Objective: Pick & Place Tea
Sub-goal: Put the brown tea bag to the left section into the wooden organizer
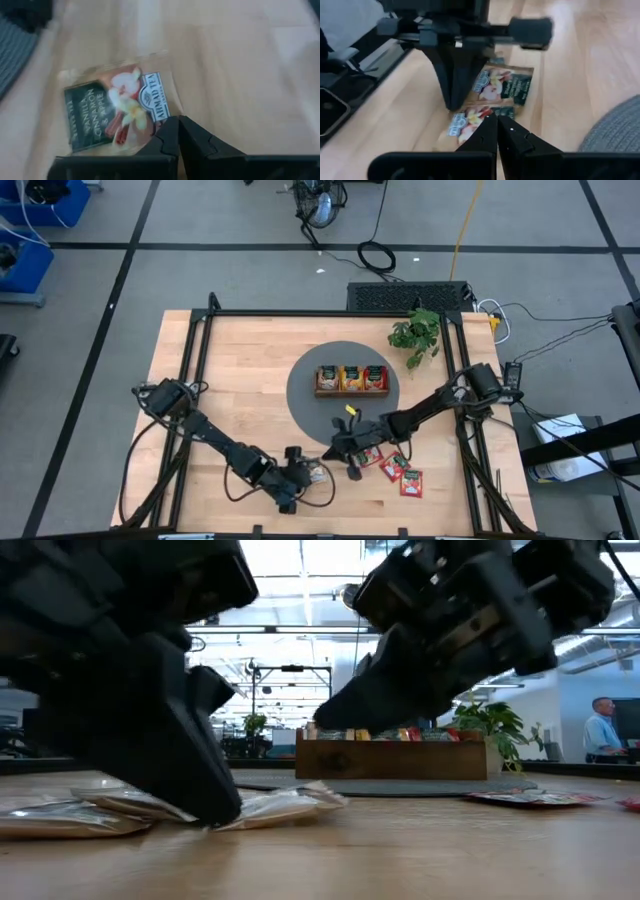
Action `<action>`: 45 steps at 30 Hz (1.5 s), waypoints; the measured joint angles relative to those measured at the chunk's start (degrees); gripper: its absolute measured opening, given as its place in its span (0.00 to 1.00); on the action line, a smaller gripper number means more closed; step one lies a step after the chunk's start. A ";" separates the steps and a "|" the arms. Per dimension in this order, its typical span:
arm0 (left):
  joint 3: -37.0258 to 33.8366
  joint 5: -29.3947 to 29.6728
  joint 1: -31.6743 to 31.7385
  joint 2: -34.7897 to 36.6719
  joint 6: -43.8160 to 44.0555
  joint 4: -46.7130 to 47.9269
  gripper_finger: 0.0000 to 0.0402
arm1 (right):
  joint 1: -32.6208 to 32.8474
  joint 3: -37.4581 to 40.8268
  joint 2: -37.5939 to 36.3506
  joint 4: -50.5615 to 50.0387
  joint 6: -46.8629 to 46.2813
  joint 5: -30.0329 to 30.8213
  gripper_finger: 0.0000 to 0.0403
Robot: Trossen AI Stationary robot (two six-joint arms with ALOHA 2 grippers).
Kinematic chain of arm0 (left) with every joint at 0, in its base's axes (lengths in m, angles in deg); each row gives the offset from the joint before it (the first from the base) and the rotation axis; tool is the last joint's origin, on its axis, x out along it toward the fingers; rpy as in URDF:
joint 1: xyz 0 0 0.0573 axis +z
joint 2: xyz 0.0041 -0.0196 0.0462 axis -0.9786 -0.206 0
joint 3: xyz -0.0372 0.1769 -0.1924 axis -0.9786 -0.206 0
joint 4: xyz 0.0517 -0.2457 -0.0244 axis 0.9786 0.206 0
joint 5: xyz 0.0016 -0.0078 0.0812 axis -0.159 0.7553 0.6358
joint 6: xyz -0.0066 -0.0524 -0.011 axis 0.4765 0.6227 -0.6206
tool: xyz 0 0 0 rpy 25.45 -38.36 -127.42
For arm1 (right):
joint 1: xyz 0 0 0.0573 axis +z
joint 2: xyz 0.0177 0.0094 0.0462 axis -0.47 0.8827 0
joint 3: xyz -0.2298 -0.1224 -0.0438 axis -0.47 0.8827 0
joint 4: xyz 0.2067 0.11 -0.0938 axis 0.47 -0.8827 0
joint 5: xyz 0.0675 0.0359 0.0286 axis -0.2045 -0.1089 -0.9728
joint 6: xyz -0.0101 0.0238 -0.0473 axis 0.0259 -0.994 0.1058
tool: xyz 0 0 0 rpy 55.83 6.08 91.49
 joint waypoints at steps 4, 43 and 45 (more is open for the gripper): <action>0.02 0.18 0.54 0.10 2.22 1.95 0.05 | -1.17 -1.03 2.29 -0.11 -0.06 0.02 0.00; -0.21 -1.13 3.01 -3.70 0.82 1.29 0.05 | -5.57 -1.58 -1.61 -20.25 -28.47 -10.13 0.33; -0.27 -0.94 3.07 -3.79 -0.05 0.84 0.05 | -5.57 -1.63 -1.19 -19.39 -28.47 -9.16 0.34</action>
